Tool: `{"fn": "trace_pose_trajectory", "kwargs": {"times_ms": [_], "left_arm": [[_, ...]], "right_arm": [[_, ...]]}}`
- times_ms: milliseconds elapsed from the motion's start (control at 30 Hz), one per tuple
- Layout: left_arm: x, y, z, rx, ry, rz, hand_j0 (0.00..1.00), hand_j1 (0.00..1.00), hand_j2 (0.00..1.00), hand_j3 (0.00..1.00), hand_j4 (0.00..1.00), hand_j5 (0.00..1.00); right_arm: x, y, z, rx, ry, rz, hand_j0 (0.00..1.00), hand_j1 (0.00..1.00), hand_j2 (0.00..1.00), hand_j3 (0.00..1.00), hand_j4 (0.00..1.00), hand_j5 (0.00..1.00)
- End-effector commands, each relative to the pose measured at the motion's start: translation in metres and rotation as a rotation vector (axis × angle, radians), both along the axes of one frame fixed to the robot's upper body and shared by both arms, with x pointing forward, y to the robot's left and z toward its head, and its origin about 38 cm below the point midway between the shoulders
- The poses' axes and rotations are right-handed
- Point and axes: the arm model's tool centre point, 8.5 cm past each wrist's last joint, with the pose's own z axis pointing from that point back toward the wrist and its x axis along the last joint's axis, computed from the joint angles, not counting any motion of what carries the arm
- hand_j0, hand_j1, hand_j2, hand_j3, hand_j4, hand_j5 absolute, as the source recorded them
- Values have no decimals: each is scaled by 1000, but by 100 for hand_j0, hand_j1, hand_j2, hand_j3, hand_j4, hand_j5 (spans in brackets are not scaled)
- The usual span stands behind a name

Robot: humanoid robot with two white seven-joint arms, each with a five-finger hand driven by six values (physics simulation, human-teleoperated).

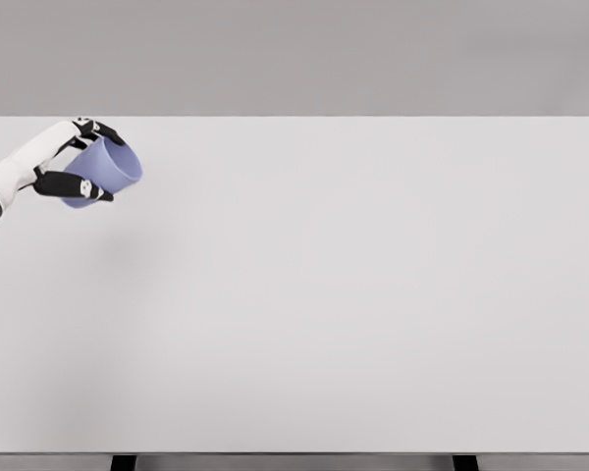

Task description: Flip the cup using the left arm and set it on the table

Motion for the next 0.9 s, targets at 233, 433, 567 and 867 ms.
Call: {"fn": "trace_pose_trajectory", "kwargs": {"times_ms": [233,433,567,867], "left_arm": [[11,-5,3,-35,-23,16,59,59,59,59,59,59],[15,0,3,-88,-48,52,59,59,59,59,59,59],[17,-1,0,-108,-50,62,58,58,58,58,58,58],[20,-10,-11,-164,-46,69,58,58,58,58,58,58]], "right_arm": [[0,0,0,-1,-1,0,100,100,100,100,100,100],[0,0,0,0,-2,0,100,100,100,100,100,100],[0,0,0,-1,0,0,100,100,100,100,100,100],[0,0,0,-1,-1,-1,100,100,100,100,100,100]]}}
